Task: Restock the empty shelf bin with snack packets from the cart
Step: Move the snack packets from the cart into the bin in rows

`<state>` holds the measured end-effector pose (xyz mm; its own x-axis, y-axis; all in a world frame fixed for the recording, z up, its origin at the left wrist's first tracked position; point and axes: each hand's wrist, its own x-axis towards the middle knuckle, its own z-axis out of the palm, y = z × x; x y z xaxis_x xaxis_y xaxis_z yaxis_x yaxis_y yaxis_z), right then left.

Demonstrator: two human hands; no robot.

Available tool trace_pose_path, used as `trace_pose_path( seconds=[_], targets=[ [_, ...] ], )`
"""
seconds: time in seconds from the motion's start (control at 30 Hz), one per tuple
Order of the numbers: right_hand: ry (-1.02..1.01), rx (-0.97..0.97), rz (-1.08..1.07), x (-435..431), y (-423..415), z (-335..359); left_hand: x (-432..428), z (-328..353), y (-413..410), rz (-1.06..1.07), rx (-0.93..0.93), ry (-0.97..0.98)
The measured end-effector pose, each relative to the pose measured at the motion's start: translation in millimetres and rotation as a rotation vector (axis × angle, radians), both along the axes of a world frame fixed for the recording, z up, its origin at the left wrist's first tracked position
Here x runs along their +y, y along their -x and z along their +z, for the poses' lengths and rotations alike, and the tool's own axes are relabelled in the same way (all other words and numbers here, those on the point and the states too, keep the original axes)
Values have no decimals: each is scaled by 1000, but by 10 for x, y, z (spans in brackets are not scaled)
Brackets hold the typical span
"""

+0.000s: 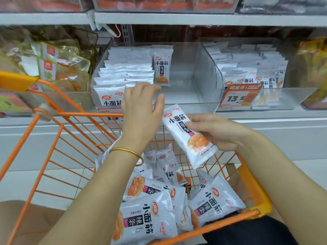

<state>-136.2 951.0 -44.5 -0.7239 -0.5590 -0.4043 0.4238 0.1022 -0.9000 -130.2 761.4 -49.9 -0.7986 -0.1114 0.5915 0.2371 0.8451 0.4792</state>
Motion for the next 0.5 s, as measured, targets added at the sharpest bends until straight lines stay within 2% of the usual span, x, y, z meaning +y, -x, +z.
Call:
trace_pose_path(
  seconds=[0.1, 0.17, 0.33, 0.5],
  targets=[
    [98, -75, -162, -28, 210, 199, -111, 55, 112, 91, 58, 70],
    [136, -50, -206, -92, 421, 349, -150, 42, 176, 121, 50, 116],
    [59, 156, -391, -461, 1197, 367, -243, -44, 417, 174, 4, 334],
    [-179, 306, -490, -840, 1821, 56, -277, -134, 537, 197, 15, 462]
  ],
)
